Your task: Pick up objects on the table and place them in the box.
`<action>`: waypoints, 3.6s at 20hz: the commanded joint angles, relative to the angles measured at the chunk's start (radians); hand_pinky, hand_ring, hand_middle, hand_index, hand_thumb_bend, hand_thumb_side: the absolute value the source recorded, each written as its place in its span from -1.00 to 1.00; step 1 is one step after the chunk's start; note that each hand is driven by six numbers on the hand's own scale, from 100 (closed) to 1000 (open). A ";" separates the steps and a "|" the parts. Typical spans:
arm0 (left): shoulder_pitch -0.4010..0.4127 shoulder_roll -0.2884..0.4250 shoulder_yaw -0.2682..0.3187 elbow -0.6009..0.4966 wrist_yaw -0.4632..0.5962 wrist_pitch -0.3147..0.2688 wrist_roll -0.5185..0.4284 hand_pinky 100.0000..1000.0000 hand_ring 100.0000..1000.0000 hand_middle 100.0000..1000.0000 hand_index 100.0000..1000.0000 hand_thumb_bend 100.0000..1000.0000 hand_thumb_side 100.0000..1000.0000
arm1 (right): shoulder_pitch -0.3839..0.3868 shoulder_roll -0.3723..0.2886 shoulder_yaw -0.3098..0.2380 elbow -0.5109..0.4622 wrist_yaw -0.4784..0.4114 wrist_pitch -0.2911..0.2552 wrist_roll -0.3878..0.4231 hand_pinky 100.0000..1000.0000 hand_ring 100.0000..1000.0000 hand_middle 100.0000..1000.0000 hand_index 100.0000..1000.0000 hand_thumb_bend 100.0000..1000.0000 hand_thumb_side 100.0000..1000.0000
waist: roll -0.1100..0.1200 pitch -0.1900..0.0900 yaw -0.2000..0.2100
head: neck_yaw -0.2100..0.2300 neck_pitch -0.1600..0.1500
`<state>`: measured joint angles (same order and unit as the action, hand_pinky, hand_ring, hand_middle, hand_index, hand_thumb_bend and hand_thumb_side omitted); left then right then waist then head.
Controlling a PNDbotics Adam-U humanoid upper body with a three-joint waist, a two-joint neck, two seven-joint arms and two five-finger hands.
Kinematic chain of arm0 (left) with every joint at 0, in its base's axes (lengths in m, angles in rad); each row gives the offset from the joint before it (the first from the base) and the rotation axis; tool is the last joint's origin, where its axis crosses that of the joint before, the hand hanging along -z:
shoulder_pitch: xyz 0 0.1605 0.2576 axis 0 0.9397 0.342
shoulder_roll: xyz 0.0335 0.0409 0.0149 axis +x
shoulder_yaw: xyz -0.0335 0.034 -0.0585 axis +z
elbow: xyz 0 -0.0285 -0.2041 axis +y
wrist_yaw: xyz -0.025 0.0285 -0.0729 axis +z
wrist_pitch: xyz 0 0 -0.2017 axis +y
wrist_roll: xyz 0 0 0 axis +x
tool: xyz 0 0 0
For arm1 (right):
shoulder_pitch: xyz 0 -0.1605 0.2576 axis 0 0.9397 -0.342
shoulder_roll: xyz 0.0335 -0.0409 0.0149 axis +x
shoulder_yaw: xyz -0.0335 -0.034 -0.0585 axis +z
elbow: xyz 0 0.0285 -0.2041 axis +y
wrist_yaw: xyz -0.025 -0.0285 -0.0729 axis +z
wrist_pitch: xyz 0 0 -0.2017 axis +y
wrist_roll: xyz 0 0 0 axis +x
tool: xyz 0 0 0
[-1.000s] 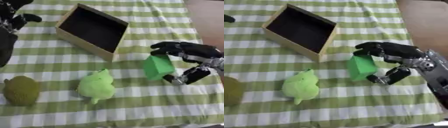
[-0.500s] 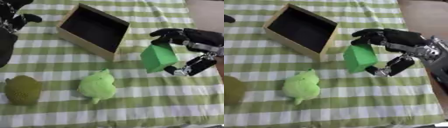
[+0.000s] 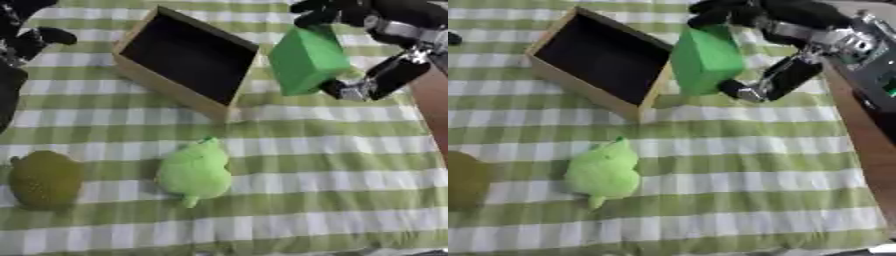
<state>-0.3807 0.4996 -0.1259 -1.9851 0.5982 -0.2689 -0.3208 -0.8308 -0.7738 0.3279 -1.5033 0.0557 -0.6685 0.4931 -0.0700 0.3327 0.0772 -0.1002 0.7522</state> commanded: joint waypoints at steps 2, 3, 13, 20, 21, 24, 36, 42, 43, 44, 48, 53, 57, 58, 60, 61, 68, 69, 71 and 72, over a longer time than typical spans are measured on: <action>-0.020 0.020 0.000 -0.015 0.008 -0.002 -0.006 0.44 0.79 0.53 0.70 -1.00 0.03 | -0.077 0.026 -0.015 0.113 -0.036 -0.238 0.302 1.00 1.00 -0.70 0.65 -1.00 -0.76 | -0.013 -0.029 0.008 | -0.012 0.006; -0.023 0.021 -0.001 -0.015 0.009 -0.002 -0.007 0.44 0.79 0.53 0.70 -1.00 0.04 | -0.093 0.037 -0.020 0.140 -0.039 -0.239 0.318 0.99 1.00 -0.70 0.64 -1.00 -0.75 | -0.014 -0.028 0.012 | -0.014 0.005; -0.044 0.019 -0.008 -0.015 0.016 0.004 -0.016 0.44 0.80 0.53 0.70 -1.00 0.03 | -0.225 0.157 -0.059 0.306 -0.038 -0.239 0.406 0.95 1.00 -0.71 0.58 -1.00 -0.76 | -0.024 -0.014 0.037 | -0.045 -0.007; -0.055 0.013 -0.003 -0.015 0.029 -0.003 -0.008 0.44 0.79 0.53 0.69 -1.00 0.03 | -0.266 0.236 -0.088 0.372 0.053 -0.239 0.376 0.90 1.00 -0.70 0.54 -0.97 -0.68 | -0.026 -0.017 0.052 | -0.066 -0.010; -0.058 0.013 -0.003 -0.015 0.032 -0.004 -0.007 0.44 0.79 0.53 0.69 -1.00 0.03 | -0.270 0.247 -0.092 0.383 0.073 -0.239 0.368 0.89 1.00 -0.70 0.54 -0.96 -0.67 | -0.026 -0.017 0.054 | -0.071 -0.012; -0.064 0.010 -0.006 -0.015 0.037 -0.005 -0.011 0.44 0.79 0.53 0.69 -1.00 0.03 | -0.276 0.277 -0.101 0.410 0.136 -0.239 0.338 0.88 1.00 -0.69 0.53 -0.92 -0.63 | -0.026 -0.017 0.060 | -0.089 -0.018; -0.079 0.001 -0.015 -0.015 0.042 0.009 -0.024 0.45 0.80 0.54 0.69 -1.00 0.03 | -0.289 0.349 -0.110 0.477 0.377 -0.239 0.183 0.84 1.00 -0.67 0.51 -0.88 -0.55 | -0.034 -0.006 0.084 | -0.114 -0.039; -0.082 0.000 -0.017 -0.015 0.040 0.013 -0.029 0.45 0.80 0.54 0.69 -1.00 0.03 | -0.288 0.368 -0.109 0.506 0.489 -0.239 0.108 0.85 1.00 -0.61 0.55 -0.88 -0.51 | -0.043 0.001 0.100 | -0.119 -0.044; -0.082 -0.001 -0.018 -0.015 0.040 0.015 -0.030 0.45 0.80 0.54 0.69 -1.00 0.03 | -0.288 0.370 -0.106 0.506 0.504 -0.239 0.100 0.85 1.00 -0.60 0.55 -0.89 -0.51 | -0.044 0.002 0.101 | -0.120 -0.044; -0.082 -0.001 -0.018 -0.015 0.040 0.016 -0.030 0.45 0.80 0.54 0.69 -1.00 0.03 | -0.288 0.372 -0.102 0.505 0.518 -0.239 0.093 0.86 1.00 -0.42 0.61 -0.89 -0.51 | -0.045 0.002 0.102 | -0.121 -0.043; -0.081 -0.003 -0.020 -0.015 0.039 0.021 -0.032 0.45 0.80 0.54 0.70 -1.00 0.03 | -0.285 0.378 -0.081 0.491 0.555 -0.239 0.093 0.99 1.00 0.23 0.83 -0.92 -0.63 | -0.047 0.002 0.104 | -0.123 -0.041; -0.081 -0.005 -0.020 -0.015 0.040 0.024 -0.033 0.45 0.81 0.54 0.70 -1.00 0.03 | -0.287 0.385 -0.071 0.475 0.519 -0.239 0.152 1.00 1.00 0.64 0.98 -1.00 -0.73 | -0.047 0.001 0.102 | -0.122 -0.040; -0.080 -0.005 -0.020 -0.015 0.040 0.024 -0.033 0.45 0.81 0.54 0.70 -1.00 0.03 | -0.290 0.383 -0.082 0.461 0.487 -0.239 0.185 1.00 1.00 0.70 1.00 -0.84 -0.45 | -0.046 0.001 0.101 | -0.121 -0.040; -0.079 -0.005 -0.020 -0.015 0.040 0.024 -0.033 0.45 0.81 0.55 0.70 -1.00 0.03 | -0.291 0.382 -0.084 0.458 0.485 -0.239 0.189 1.00 1.00 0.70 1.00 -0.79 -0.45 | -0.046 0.001 0.101 | -0.121 -0.040; -0.079 -0.006 -0.020 -0.015 0.040 0.026 -0.033 0.45 0.81 0.55 0.70 -1.00 0.03 | -0.291 0.382 -0.085 0.453 0.484 -0.239 0.195 1.00 1.00 0.71 1.00 -0.66 -0.54 | -0.047 0.001 0.101 | -0.120 -0.040; -0.079 -0.006 -0.021 -0.015 0.040 0.027 -0.034 0.45 0.81 0.55 0.70 -1.00 0.03 | -0.291 0.382 -0.084 0.452 0.485 -0.239 0.199 1.00 1.00 0.71 1.00 -0.59 -0.60 | -0.047 0.001 0.101 | -0.120 -0.040; -0.076 -0.006 -0.021 -0.015 0.039 0.029 -0.034 0.45 0.81 0.55 0.70 -1.00 0.03 | -0.285 0.387 -0.093 0.453 0.428 -0.239 0.260 1.00 1.00 0.59 1.00 -0.69 -0.96 | -0.048 0.001 0.102 | -0.119 -0.039; -0.075 -0.006 -0.020 -0.015 0.038 0.029 -0.033 0.45 0.81 0.55 0.70 -1.00 0.03 | -0.284 0.386 -0.097 0.447 0.400 -0.239 0.271 1.00 1.00 0.57 1.00 -0.75 -0.99 | -0.047 0.000 0.101 | -0.117 -0.037; -0.073 -0.005 -0.019 -0.015 0.038 0.028 -0.032 0.46 0.81 0.55 0.70 -1.00 0.03 | -0.281 0.373 -0.110 0.422 0.334 -0.239 0.298 1.00 1.00 0.52 1.00 -0.96 -1.00 | -0.046 -0.002 0.097 | -0.108 -0.032; -0.071 -0.004 -0.018 -0.015 0.038 0.027 -0.030 0.46 0.81 0.55 0.70 -1.00 0.03 | -0.278 0.365 -0.116 0.410 0.290 -0.239 0.315 1.00 1.00 0.50 1.00 -1.00 -1.00 | -0.046 -0.004 0.095 | -0.102 -0.029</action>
<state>-0.4463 0.4822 -0.1496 -1.9850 0.6331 -0.2423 -0.3548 -1.0926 -0.3765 0.2289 -1.0621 0.3898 -0.6379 0.5238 -0.1087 0.3419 0.1724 -0.2078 0.7207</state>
